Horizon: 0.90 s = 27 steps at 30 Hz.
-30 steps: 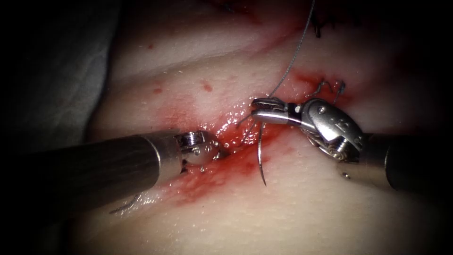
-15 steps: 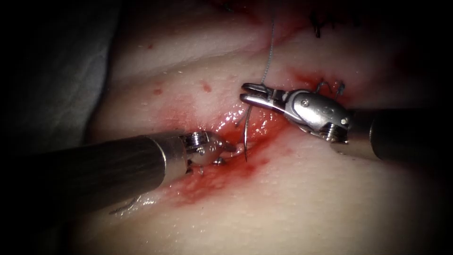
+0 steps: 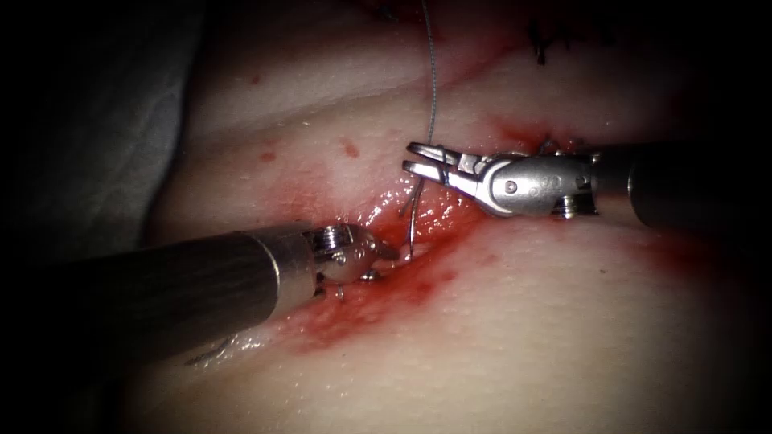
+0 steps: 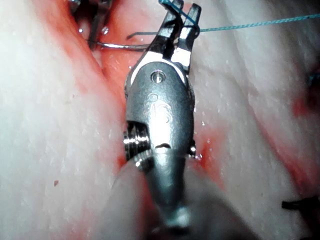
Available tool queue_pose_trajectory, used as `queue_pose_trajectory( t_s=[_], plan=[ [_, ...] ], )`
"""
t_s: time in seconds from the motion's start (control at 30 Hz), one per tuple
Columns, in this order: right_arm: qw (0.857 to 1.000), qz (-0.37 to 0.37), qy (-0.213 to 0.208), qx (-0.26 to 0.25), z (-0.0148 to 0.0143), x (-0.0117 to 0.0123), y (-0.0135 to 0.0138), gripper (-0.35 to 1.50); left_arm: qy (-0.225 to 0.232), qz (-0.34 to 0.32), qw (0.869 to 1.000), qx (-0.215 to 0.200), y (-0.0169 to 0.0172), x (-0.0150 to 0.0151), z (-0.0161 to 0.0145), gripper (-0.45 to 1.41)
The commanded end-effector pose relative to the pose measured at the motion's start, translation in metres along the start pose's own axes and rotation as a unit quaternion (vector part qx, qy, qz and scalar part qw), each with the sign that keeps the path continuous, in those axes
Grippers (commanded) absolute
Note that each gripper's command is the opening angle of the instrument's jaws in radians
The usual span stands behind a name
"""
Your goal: Wound Closure
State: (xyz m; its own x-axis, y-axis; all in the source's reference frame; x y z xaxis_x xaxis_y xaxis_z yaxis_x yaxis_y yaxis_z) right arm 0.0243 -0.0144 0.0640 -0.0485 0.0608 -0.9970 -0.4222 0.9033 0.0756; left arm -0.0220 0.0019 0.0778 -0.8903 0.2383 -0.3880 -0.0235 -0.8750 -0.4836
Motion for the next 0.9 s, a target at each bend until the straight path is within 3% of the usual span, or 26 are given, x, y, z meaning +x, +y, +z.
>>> queue_pose_trajectory(
  t_s=[0.03, 0.27, 0.7, 0.9],
  plan=[
    [1.0, 0.001, 0.0, -0.001, 0.0008, -0.0006, -0.0004, -0.35, 0.0, 0.0, 1.0, -0.001, -0.0001, 0.0002, 0.0008, 0.68],
    [1.0, -0.003, -0.008, 0.001, 0.0007, -0.001, -0.0007, -0.35, 0.001, -0.006, 1.0, 0.0, -0.0001, 0.0003, 0.0009, 0.68],
    [0.998, -0.027, -0.05, 0.028, -0.0005, -0.003, -0.0034, -0.35, 0.002, -0.016, 1.0, -0.007, -0.0006, 0.0009, -0.0001, 0.74],
    [0.996, -0.026, -0.073, 0.043, -0.0014, -0.0025, -0.0025, -0.35, 0.006, -0.016, 1.0, -0.003, -0.0007, 0.0013, -0.001, 0.69]
  ],
)
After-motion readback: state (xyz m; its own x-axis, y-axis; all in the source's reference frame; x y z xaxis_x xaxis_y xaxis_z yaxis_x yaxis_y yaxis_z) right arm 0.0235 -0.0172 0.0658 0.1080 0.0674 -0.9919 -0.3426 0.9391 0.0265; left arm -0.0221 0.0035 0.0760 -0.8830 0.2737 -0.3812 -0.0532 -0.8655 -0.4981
